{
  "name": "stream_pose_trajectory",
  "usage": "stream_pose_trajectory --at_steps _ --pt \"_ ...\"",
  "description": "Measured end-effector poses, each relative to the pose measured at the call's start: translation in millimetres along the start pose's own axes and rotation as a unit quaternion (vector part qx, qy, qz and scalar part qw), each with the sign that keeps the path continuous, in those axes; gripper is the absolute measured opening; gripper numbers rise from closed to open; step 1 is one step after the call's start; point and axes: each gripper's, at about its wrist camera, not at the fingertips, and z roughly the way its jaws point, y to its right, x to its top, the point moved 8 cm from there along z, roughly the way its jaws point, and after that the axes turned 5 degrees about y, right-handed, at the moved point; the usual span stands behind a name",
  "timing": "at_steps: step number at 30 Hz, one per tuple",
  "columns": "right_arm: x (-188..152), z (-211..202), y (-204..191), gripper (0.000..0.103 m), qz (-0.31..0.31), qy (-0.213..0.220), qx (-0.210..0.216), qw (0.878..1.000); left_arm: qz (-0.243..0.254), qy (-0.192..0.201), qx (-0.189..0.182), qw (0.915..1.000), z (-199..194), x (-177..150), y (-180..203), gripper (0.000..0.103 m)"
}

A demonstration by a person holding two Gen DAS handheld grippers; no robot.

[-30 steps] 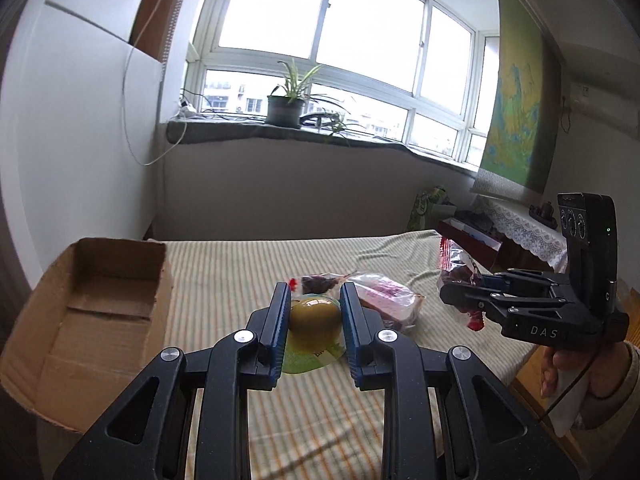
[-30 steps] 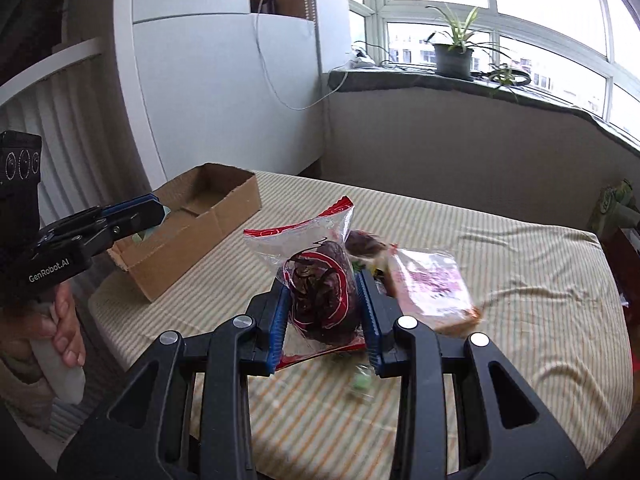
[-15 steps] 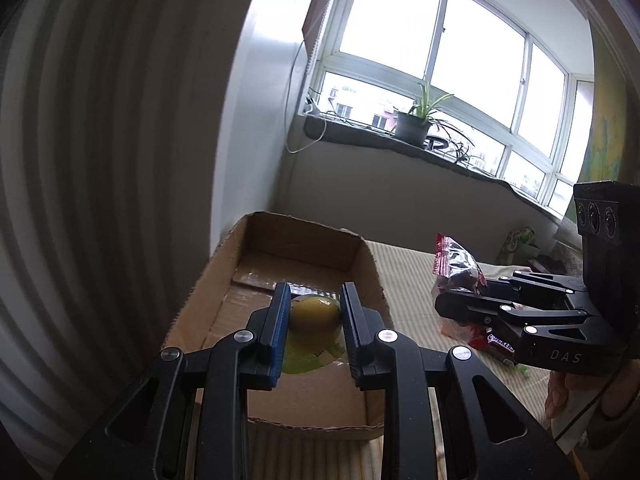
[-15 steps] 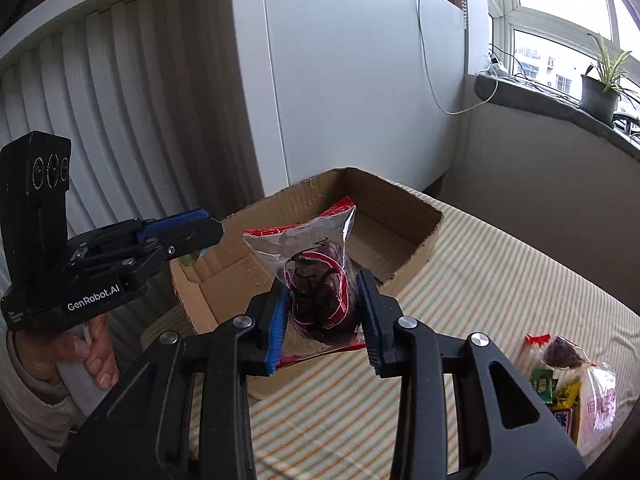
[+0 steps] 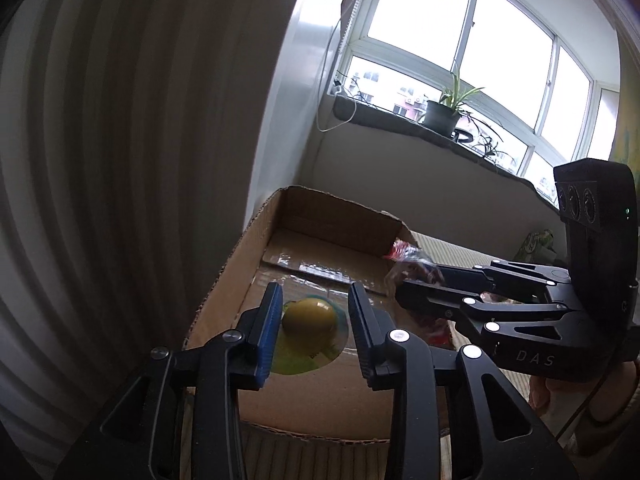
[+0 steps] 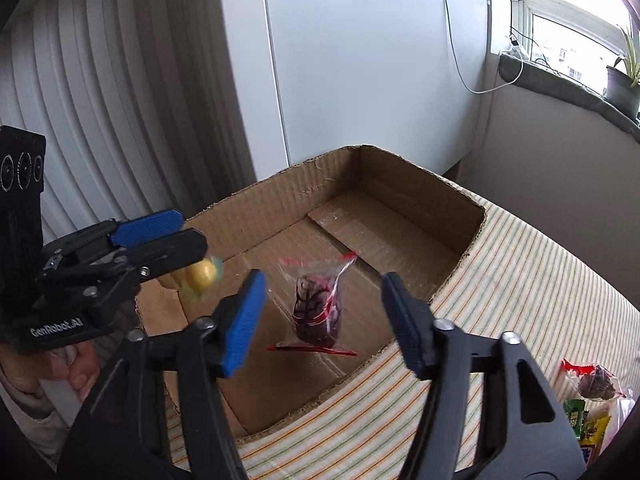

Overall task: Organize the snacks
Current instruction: 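Open the right tool over the box while the left tool releases the yellow candy inside, then move both open tools back to the snack pile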

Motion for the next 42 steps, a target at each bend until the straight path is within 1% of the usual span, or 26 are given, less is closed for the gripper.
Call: stream_pose_trajectory --at_steps 1,2,3,8,12,17,23,27,29,35,38,42 --pt "-2 0 1 0.077 0.002 0.0 -0.002 1.0 -0.006 0.003 0.008 0.9999 -3 1 -5 0.054" --pt "-3 -1 2 0.077 0.004 0.001 -0.005 1.0 -0.012 0.009 0.016 0.9998 -6 3 -9 0.066" --pt "-4 -2 2 0.077 0.007 0.001 -0.006 1.0 -0.018 0.014 0.023 0.9995 -10 5 -13 0.07" --pt "-7 -15 -2 0.077 0.002 0.008 -0.014 1.0 -0.026 0.02 0.044 0.9985 -22 8 -26 0.07" --pt "-4 -23 -7 0.077 -0.004 0.016 -0.018 1.0 -0.031 0.019 0.05 0.9981 -27 7 -26 0.071" --pt "-2 -33 -11 0.078 -0.006 0.024 -0.016 1.0 -0.024 0.026 0.055 0.9979 -39 9 -23 0.076" --pt "-5 -49 -11 0.082 -0.001 0.037 -0.018 0.999 -0.011 0.028 0.063 0.9976 -44 12 -14 0.076" --pt "-12 -61 -4 0.083 0.007 0.043 -0.022 0.999 0.003 0.029 0.066 0.9974 -43 15 0 0.077" --pt "-16 -70 4 0.083 0.014 0.049 -0.027 0.998 0.011 0.031 0.068 0.9971 -40 16 10 0.081" --pt "-37 -103 38 0.083 0.046 0.065 -0.047 0.996 0.038 0.027 0.065 0.9968 -35 14 42 0.081" --pt "-52 -124 63 0.083 0.068 0.072 -0.065 0.993 0.055 0.021 0.052 0.9969 -31 10 64 0.081" --pt "-78 -161 104 0.083 0.103 0.082 -0.098 0.986 0.084 0.013 0.025 0.9961 -24 5 104 0.081"
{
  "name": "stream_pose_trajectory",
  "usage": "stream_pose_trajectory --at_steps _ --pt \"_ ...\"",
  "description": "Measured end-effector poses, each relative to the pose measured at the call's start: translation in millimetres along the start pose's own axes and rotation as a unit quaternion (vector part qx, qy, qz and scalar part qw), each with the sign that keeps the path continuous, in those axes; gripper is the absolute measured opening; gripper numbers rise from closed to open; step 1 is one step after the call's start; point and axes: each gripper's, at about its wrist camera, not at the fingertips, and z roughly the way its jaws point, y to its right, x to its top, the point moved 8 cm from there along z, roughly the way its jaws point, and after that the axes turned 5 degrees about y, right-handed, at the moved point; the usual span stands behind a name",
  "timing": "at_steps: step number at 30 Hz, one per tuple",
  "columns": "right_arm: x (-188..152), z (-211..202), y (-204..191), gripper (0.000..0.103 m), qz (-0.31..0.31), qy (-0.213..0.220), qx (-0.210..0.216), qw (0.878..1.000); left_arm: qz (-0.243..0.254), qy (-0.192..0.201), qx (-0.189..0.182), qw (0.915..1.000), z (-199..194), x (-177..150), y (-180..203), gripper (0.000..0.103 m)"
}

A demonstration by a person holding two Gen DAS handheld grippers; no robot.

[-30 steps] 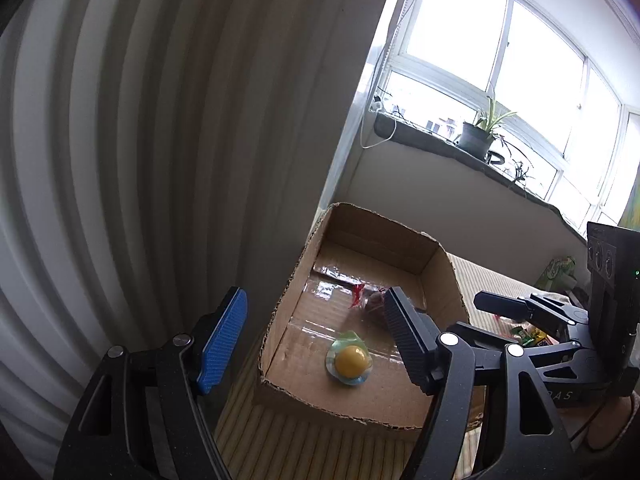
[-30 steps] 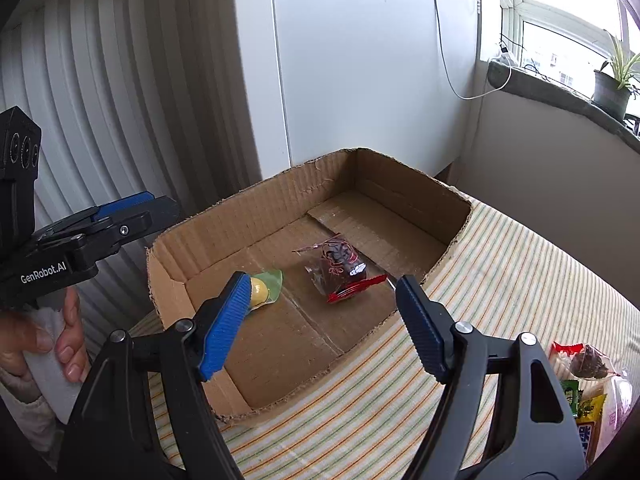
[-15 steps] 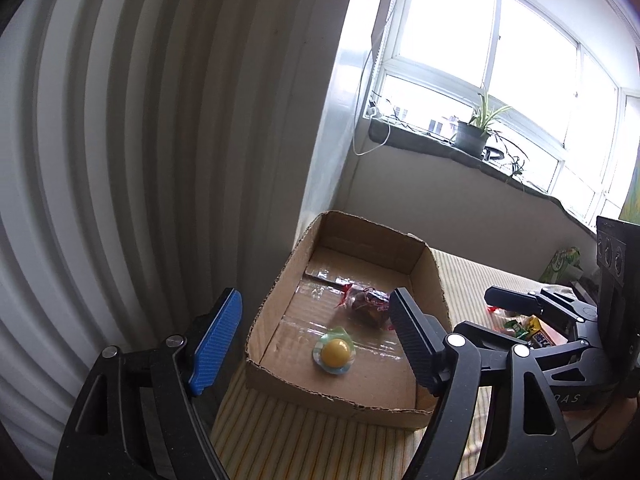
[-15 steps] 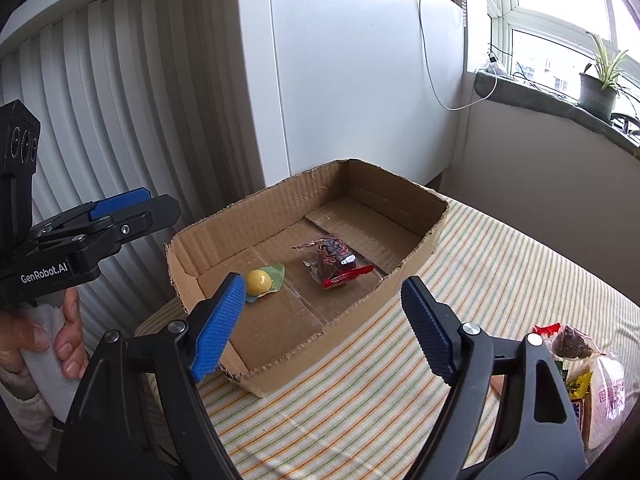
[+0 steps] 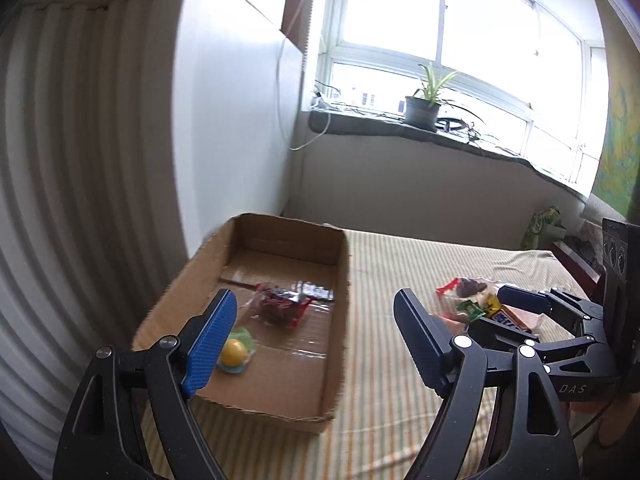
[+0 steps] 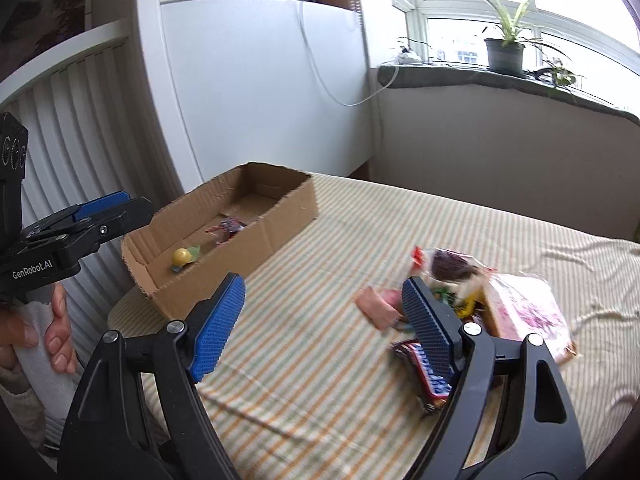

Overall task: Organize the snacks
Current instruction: 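Move both open tools back to the snack pile, then grasp the Snickers bar with the left tool while the right tool grasps the green wrapped candy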

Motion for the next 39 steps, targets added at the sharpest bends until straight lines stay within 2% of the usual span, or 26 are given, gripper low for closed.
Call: stream_pose_trajectory --at_steps 7,14,19,27,34,39 --pt "-25 -55 76 0.088 0.045 0.011 -0.057 0.997 0.047 -0.005 -0.049 0.9977 4 -2 73 0.081" --pt "-38 -86 112 0.089 0.067 0.021 -0.08 0.994 0.08 -0.015 -0.08 0.9935 5 -8 124 0.081" --pt "-40 -90 116 0.089 0.071 0.023 -0.079 0.994 0.097 -0.015 -0.089 0.9912 4 -6 144 0.081" --pt "-62 -81 109 0.089 0.055 -0.002 -0.088 0.995 0.088 -0.032 -0.095 0.9911 12 -20 146 0.081" --pt "-103 -63 94 0.089 0.031 -0.054 -0.089 0.994 0.072 -0.084 -0.12 0.9866 33 -67 156 0.081" --pt "-128 -52 83 0.089 0.004 -0.083 -0.093 0.992 0.06 -0.152 -0.133 0.9776 51 -121 159 0.081"
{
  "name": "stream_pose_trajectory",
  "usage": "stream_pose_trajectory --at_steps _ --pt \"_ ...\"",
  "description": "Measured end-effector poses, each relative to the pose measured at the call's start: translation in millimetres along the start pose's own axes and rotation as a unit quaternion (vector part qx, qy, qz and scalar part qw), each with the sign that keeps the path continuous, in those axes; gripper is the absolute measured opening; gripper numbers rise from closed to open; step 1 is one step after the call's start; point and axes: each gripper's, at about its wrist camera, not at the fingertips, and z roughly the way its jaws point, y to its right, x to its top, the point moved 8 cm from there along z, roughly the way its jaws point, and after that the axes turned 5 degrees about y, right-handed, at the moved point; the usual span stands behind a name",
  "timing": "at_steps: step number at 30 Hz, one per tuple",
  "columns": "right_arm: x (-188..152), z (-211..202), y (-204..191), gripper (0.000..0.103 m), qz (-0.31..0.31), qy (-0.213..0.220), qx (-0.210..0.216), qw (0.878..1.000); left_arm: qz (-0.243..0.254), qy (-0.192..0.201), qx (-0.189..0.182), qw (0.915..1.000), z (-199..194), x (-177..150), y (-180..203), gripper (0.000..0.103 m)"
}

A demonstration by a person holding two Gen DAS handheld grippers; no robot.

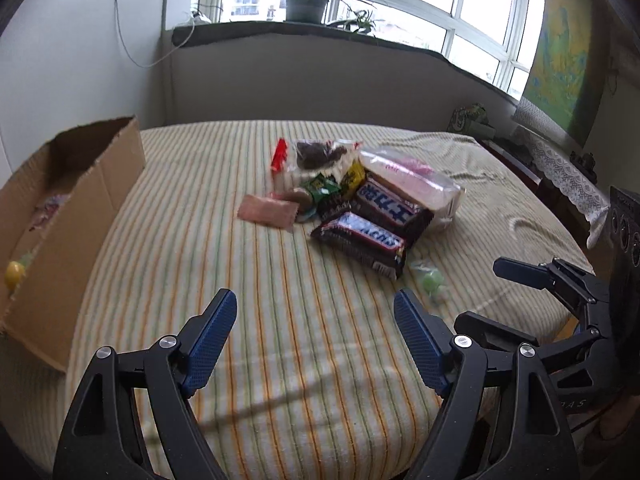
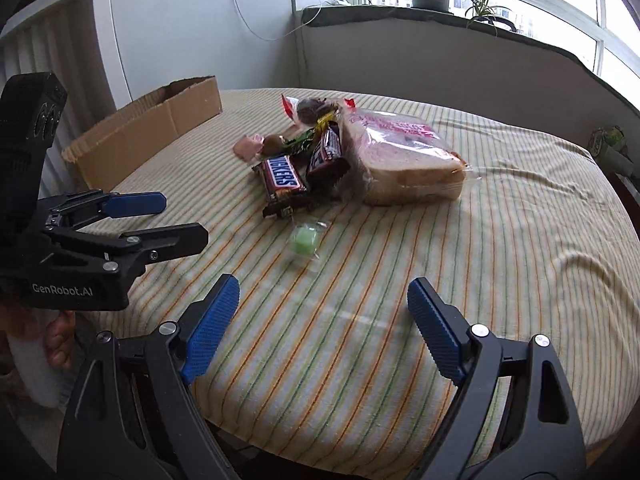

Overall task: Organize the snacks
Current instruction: 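Grasp the Snickers bar with the left tool while the right tool grasps the green wrapped candy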

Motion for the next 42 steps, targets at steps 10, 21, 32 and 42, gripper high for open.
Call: stream_pose_trajectory --at_steps 10,21,32,42 --pt "1 8 -2 0.089 -0.012 -0.001 -0.005 1.0 0.016 -0.011 0.001 0.9998 9 -10 4 0.085" --pt "17 26 1 0.076 -0.022 -0.009 0.0 1.0 0.038 -0.041 -0.02 0.9982 41 14 20 0.085" --pt "26 32 9 0.03 -0.036 0.003 -0.002 0.999 0.052 -0.039 -0.055 0.9963 60 28 36 0.044" --pt "23 27 8 0.028 -0.031 0.008 -0.009 0.999 0.032 -0.029 -0.071 0.9965 55 31 29 0.039"
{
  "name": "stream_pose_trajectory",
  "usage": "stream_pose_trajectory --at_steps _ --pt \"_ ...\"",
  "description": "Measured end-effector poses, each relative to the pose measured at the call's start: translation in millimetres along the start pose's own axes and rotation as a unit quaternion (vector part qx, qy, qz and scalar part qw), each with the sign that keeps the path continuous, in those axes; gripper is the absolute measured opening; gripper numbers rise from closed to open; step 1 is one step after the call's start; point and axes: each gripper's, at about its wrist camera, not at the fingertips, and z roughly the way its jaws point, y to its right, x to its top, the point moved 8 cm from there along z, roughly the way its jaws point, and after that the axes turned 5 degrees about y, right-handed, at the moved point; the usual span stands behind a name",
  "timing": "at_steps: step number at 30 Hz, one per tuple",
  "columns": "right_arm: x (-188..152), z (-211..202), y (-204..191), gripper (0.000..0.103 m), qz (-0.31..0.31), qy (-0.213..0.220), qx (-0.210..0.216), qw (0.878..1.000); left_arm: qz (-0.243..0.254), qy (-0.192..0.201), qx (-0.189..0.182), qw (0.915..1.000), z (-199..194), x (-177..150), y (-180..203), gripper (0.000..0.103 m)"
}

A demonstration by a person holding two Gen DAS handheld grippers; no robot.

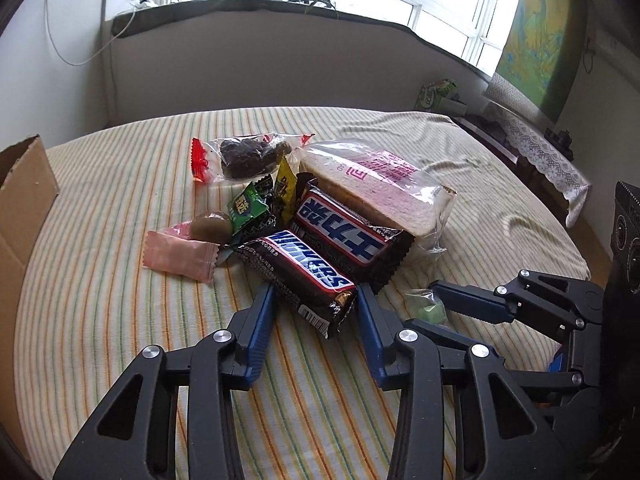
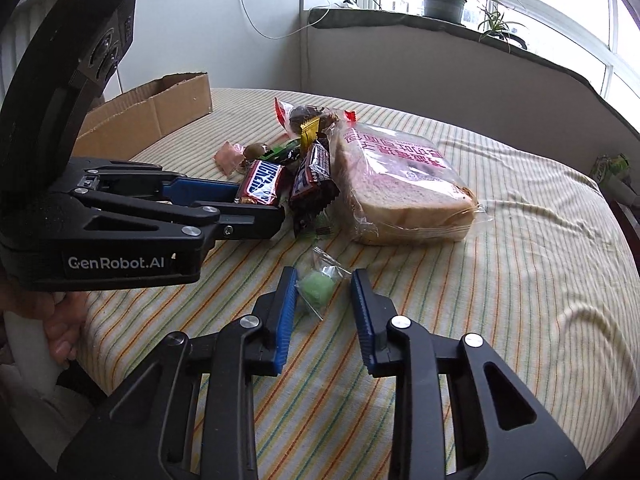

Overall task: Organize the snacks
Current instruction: 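Grasp the Snickers bar with the left tool while the right tool grasps the green wrapped candy, then carry the Snickers bar with the left tool while the right tool carries the green candy to the box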

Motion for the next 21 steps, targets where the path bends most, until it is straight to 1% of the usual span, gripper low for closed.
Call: stream_pose_trajectory --at_steps 7,12,21 --pt "0 -4 3 0.028 0.006 0.007 -0.003 1.0 -0.013 0.011 -0.008 0.9998 -16 -9 -3 0.039" --pt "-3 -7 5 0.028 0.013 0.01 -0.005 1.0 -0.018 0.017 -0.004 0.9997 -22 -14 -5 0.039" --pt "-1 -19 9 0.028 0.033 0.023 -0.013 0.999 -0.027 0.038 -0.002 0.9989 -35 -9 -2 0.039"
